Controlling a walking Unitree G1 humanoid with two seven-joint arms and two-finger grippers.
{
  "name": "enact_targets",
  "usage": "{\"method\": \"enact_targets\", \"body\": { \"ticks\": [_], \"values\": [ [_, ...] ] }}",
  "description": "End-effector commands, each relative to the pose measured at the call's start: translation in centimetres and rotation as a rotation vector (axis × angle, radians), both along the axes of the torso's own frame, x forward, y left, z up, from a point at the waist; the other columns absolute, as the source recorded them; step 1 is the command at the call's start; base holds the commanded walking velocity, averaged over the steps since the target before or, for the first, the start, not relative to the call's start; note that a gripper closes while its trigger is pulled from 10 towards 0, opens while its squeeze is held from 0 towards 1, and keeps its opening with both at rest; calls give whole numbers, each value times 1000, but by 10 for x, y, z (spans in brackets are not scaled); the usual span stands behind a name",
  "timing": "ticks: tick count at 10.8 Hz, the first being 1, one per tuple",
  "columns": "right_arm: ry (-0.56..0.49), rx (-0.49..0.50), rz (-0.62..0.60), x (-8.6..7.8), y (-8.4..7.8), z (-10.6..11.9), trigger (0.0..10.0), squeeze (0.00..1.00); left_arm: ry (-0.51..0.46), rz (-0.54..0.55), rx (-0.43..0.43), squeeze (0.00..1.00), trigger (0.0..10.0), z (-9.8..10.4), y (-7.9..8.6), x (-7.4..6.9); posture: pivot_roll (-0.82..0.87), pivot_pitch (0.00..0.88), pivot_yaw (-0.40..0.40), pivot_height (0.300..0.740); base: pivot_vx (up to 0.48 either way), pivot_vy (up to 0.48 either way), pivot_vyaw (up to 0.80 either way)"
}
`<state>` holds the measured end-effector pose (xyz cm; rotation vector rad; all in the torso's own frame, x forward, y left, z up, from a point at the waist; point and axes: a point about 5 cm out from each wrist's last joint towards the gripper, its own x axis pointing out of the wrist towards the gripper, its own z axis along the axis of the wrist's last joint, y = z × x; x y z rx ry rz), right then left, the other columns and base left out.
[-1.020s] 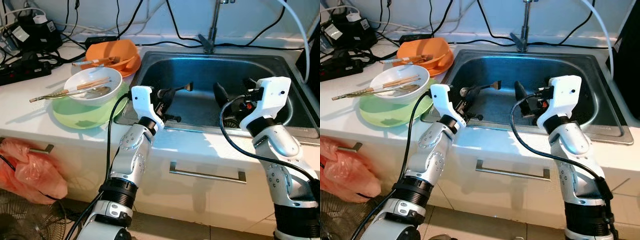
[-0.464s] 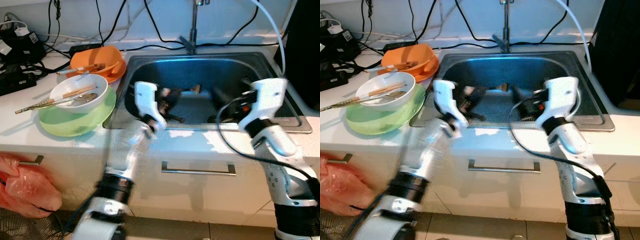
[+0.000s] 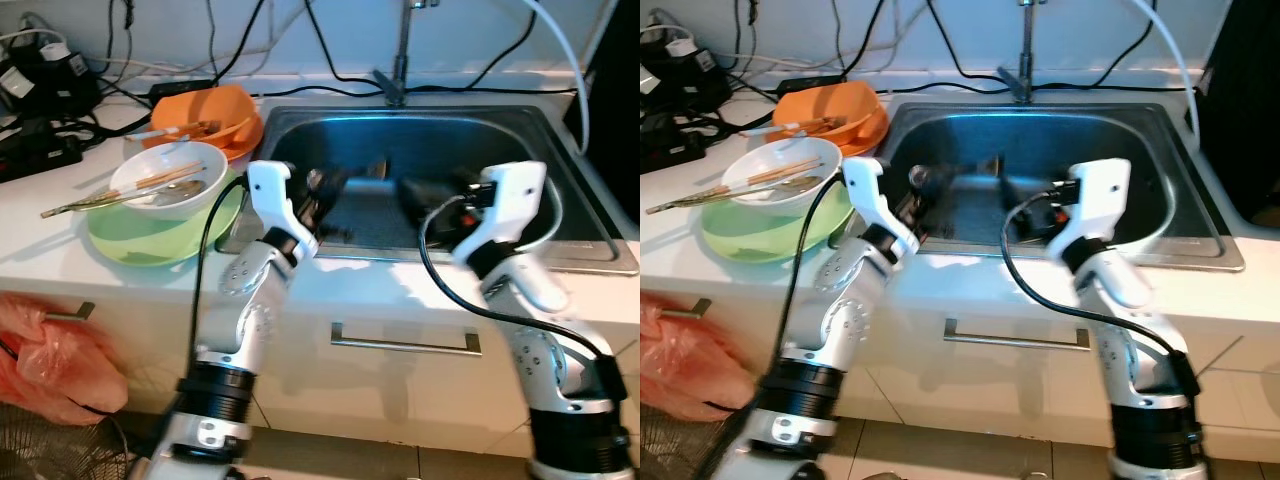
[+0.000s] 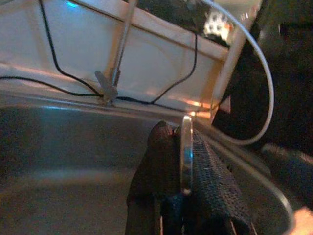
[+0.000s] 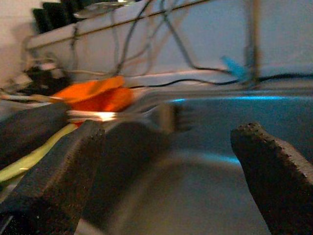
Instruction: Kitchen organization
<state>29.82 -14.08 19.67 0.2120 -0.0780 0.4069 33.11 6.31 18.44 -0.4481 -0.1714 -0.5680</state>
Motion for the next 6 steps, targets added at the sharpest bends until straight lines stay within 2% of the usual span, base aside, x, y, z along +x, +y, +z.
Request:
{"method": "enact_targets", "body": {
  "ticks": [1,2,3,4,6],
  "values": [
    [-9,36,24,0,3,9,10000,0,-3,20,-34,0,0,7,3,3,-47,0,73,740,0,0,0],
    [38,137,53,2,8,10,10000,0,5,-3,-144,0,0,17,0,6,-40,0,60,740,0,0,0],
    [46,166,58,4,8,11,10000,0,32,-21,-201,0,0,18,-1,7,-38,0,57,740,0,0,0],
    [52,201,64,8,11,17,10000,0,156,-114,-396,0,0,17,-7,9,-40,0,55,740,0,0,0],
    [55,231,76,9,13,22,10000,0,280,-241,-614,0,0,13,-14,6,-46,0,58,740,0,0,0]
  ]
}}
